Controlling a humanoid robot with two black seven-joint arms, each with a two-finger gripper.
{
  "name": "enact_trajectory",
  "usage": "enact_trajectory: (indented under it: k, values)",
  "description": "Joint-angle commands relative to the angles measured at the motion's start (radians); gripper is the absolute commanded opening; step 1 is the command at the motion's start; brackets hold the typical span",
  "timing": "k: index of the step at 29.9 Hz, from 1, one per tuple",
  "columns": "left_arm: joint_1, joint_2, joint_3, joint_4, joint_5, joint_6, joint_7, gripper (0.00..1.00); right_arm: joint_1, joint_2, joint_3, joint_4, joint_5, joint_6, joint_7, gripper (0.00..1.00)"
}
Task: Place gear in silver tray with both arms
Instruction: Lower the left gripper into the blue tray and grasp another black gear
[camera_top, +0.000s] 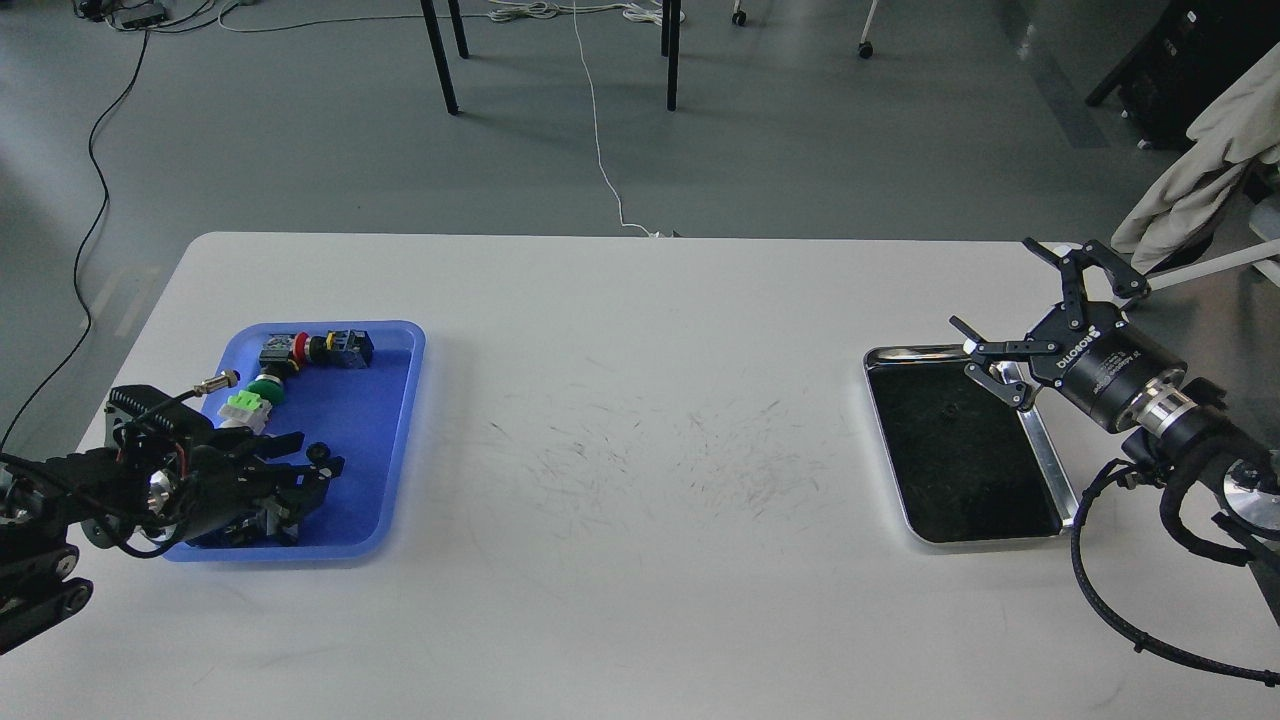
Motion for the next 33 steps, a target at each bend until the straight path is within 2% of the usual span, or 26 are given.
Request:
enact_trajectory:
  k: [1, 6, 15, 21, 25, 33]
  values:
    - [0.002, -0.005, 0.001, 0.013, 0.012, 0.0, -0.001, 0.46, 0.0, 0.0, 0.0, -0.002, -0.002, 0.0, 0.0, 0.96]
    - [0.006, -0.017, -0.001, 0.026, 0.018, 0.0, -0.006, 0.36, 0.0, 0.002, 0.001, -0.002, -0.011, 0.0, 0.0, 0.96]
    - [0.006, -0.033, -0.001, 0.065, 0.018, 0.0, -0.011, 0.27, 0.0, 0.002, 0.001, -0.002, -0.013, 0.0, 0.0, 0.96]
    - [0.006, -0.036, -0.001, 0.07, 0.018, 0.0, -0.011, 0.1, 0.0, 0.002, 0.001, -0.002, -0.013, 0.0, 0.0, 0.97]
    - [0.006, -0.036, -0.001, 0.069, 0.018, 0.0, -0.011, 0.05, 0.0, 0.002, 0.001, -0.002, -0.013, 0.0, 0.0, 0.96]
    - [-0.004, -0.034, -0.004, 0.061, 0.014, 0.0, -0.011, 0.04, 0.001, 0.002, 0.003, 0.0, -0.013, 0.0, 0.0, 0.97]
